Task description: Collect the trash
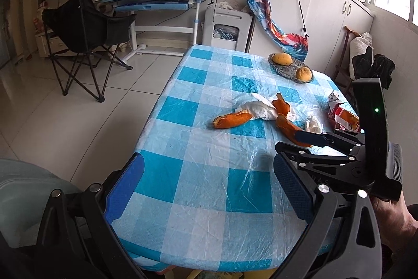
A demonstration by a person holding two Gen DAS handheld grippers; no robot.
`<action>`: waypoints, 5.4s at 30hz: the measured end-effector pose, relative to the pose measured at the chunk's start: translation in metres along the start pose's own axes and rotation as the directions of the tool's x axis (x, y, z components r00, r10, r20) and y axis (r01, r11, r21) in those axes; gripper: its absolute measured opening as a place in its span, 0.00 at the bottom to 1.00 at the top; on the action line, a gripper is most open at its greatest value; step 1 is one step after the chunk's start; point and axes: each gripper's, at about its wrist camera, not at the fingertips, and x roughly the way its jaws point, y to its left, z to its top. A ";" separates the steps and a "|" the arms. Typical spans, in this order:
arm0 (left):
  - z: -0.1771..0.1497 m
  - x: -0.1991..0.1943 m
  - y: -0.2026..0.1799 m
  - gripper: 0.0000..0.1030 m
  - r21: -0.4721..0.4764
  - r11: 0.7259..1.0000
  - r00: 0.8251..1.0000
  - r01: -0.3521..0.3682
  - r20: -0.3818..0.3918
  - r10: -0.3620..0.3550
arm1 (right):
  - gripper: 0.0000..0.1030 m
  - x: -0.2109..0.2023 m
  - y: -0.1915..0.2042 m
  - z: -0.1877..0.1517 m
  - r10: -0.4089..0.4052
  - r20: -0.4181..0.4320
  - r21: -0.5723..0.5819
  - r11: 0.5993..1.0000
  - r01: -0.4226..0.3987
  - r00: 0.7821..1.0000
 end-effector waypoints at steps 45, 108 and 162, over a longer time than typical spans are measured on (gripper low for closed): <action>0.033 0.069 -0.032 0.50 0.086 0.983 0.973 0.165 -0.175 -0.148 | 0.18 -0.066 -0.042 -0.071 0.043 0.018 0.314 0.948 -0.046 0.999; -0.128 -0.101 -0.031 0.51 0.098 0.971 0.961 0.218 -0.194 -0.196 | 0.42 -0.099 0.071 -0.168 0.152 -0.048 0.304 0.944 -0.130 0.987; -0.111 -0.106 -0.006 0.85 -0.006 0.995 0.993 0.098 -0.065 -0.098 | 0.62 -0.110 0.082 -0.163 0.013 0.022 0.228 0.973 -0.018 1.000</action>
